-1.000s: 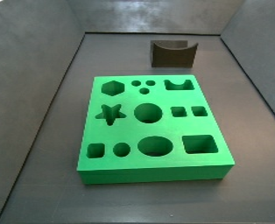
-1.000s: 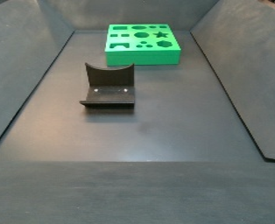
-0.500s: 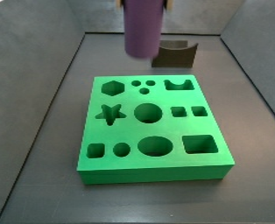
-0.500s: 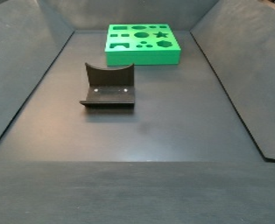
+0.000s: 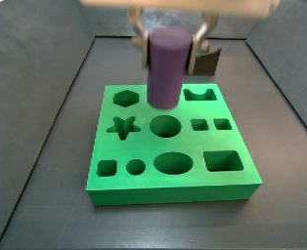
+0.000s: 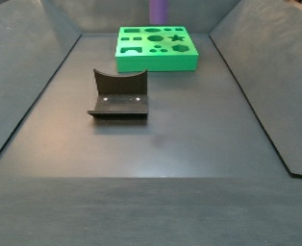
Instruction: Insert the round object.
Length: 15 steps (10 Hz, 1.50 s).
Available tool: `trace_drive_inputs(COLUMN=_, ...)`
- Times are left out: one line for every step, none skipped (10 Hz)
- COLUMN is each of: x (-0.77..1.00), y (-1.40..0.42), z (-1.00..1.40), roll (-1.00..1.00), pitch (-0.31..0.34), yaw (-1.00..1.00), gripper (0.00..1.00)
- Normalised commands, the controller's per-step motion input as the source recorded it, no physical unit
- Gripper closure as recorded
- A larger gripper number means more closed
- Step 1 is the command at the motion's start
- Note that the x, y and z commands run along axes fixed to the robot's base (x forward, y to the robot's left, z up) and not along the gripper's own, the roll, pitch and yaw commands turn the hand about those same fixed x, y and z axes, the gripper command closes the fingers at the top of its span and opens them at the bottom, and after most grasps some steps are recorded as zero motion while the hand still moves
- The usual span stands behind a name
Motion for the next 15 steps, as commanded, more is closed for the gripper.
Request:
trace_drive_inputs(x=0.0, y=-0.03, z=-0.64, roll=-0.15, pitch=0.0, yaw=-0.03, gripper=1.0)
trace_drive_inputs(x=0.0, y=-0.04, z=-0.51, roll=-0.13, pitch=0.0, yaw=-0.02, gripper=1.0)
trace_drive_inputs(x=0.05, y=-0.04, z=-0.39, roll=-0.1, pitch=0.003, yaw=-0.05, gripper=1.0)
trace_drive_inputs(x=0.03, y=-0.01, z=-0.35, roll=-0.12, pitch=0.003, yaw=-0.05, gripper=1.0)
trace_drive_inputs(x=0.0, y=-0.03, z=-0.32, roll=-0.18, pitch=0.0, yaw=-0.07, gripper=1.0)
trace_drive_inputs(x=0.12, y=-0.05, z=-0.36, roll=-0.15, pitch=0.026, yaw=-0.05, gripper=1.0)
trace_drive_inputs(x=0.2, y=-0.06, z=-0.43, roll=-0.11, pitch=0.053, yaw=-0.05, gripper=1.0)
trace_drive_inputs(x=0.07, y=-0.08, z=-0.43, roll=-0.17, pitch=0.01, yaw=-0.08, gripper=1.0)
trace_drive_inputs(x=0.05, y=-0.04, z=-0.49, roll=-0.17, pitch=0.019, yaw=-0.08, gripper=1.0)
trace_drive_inputs(x=0.05, y=0.0, z=-0.78, roll=0.0, pitch=0.031, yaw=-0.01, gripper=1.0)
trace_drive_inputs(x=-0.03, y=0.0, z=-0.83, roll=0.24, pitch=0.0, yaw=0.09, gripper=1.0)
trace_drive_inputs(x=-0.11, y=0.0, z=-0.55, roll=0.39, pitch=-0.017, yaw=0.27, gripper=1.0)
trace_drive_inputs(x=-0.08, y=0.0, z=-0.41, roll=0.46, pitch=-0.024, yaw=0.24, gripper=1.0)
trace_drive_inputs(x=-0.03, y=0.0, z=-0.48, roll=0.37, pitch=-0.013, yaw=0.18, gripper=1.0)
trace_drive_inputs(x=-0.05, y=0.05, z=-0.2, roll=-0.16, pitch=-0.079, yaw=0.0, gripper=1.0)
